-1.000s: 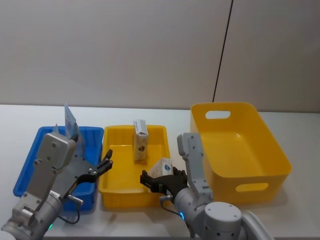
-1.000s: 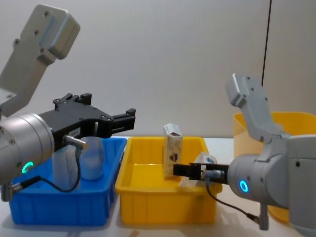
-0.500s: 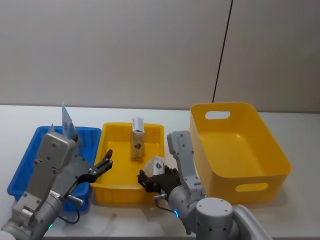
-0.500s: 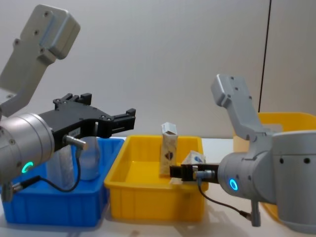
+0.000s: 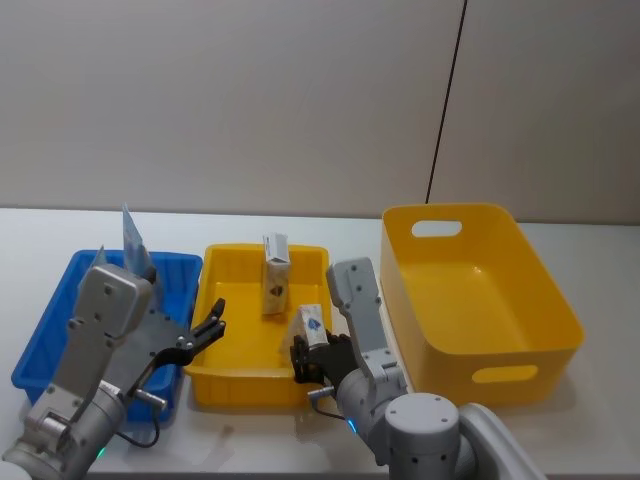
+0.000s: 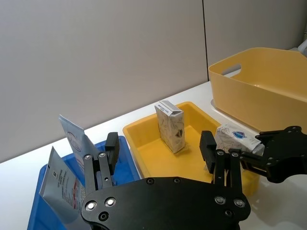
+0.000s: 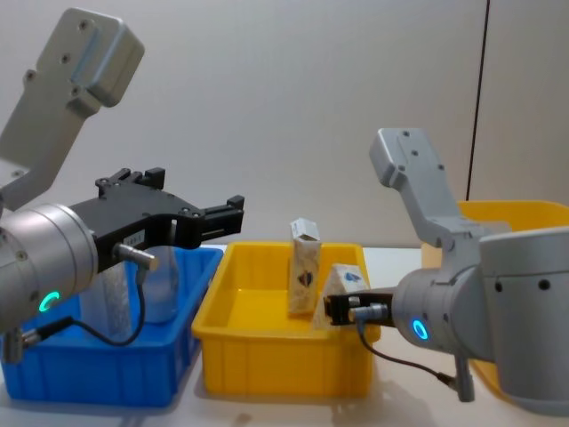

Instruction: Bimanual collaborative sorting of washing and personal care products

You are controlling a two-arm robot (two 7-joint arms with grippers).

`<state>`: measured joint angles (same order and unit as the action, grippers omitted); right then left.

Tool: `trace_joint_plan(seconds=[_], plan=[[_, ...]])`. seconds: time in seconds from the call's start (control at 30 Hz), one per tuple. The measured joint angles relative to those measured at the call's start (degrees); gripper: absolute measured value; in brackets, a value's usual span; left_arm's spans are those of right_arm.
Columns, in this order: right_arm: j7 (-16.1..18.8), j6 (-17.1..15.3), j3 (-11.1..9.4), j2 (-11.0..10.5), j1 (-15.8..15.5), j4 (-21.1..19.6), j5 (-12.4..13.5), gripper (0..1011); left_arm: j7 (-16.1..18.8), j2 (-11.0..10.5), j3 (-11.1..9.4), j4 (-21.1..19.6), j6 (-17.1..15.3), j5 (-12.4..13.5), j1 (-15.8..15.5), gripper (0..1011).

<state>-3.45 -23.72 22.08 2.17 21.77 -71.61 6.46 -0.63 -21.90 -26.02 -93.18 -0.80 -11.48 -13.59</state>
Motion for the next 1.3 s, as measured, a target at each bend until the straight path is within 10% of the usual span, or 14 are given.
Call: trace_joint_plan(seconds=[0.47,1.3], plan=[[-0.9,1.8,0.7,-0.5,-0.7,-1.9,-2.1,327,0.0,0.0,0.0,0.0,0.0,0.0,0.0,1001],[1.1,16.5,-1.5,-2.7,-2.2,-8.1,-3.7,304,0.0,0.0,0.0,0.0,0.0,0.0,0.0,1002]])
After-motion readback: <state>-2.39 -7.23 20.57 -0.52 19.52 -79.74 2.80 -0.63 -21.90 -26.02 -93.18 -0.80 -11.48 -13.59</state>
